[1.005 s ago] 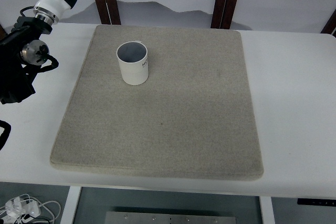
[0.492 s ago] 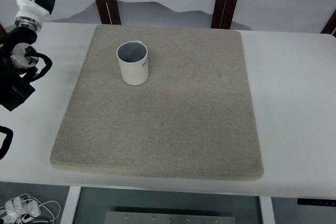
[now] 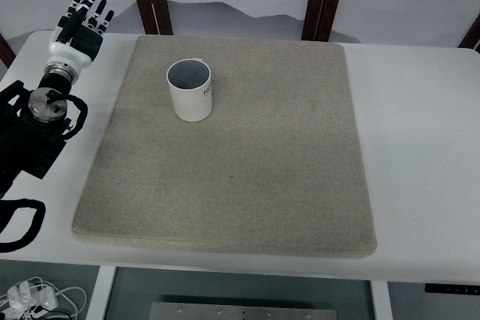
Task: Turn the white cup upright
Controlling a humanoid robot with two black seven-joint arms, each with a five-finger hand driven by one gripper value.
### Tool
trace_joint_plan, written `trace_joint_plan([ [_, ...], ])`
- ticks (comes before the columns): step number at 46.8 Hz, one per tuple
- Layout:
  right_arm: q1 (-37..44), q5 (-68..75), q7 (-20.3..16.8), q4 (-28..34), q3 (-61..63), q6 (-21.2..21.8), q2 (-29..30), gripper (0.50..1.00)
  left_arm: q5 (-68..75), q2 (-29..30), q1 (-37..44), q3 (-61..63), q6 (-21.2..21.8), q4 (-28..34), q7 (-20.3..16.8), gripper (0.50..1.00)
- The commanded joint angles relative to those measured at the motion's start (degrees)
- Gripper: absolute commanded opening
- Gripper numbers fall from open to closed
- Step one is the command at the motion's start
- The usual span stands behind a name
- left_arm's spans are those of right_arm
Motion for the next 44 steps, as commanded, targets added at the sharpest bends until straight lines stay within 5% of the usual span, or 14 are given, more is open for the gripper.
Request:
trace_joint_plan([
  [1,0.0,0.0,0.0,0.0,0.0,0.0,0.0,0.952,-1.5,-0.3,0.1,-0.1,-0.1,-0.4,0.7,0.996],
  [14,0.0,0.1,0.0,0.0,0.0,0.0,0.0,0.952,-3.8,-1.3,0.1,0.1,-2.4,-0.7,4.1,0.996],
  [44,0.0,0.1,0.1,0.0,0.6,0.4,0.0,0.952,-3.6,-1.3,-0.9,0.3,-2.2,-0.6,4.3,0.996],
])
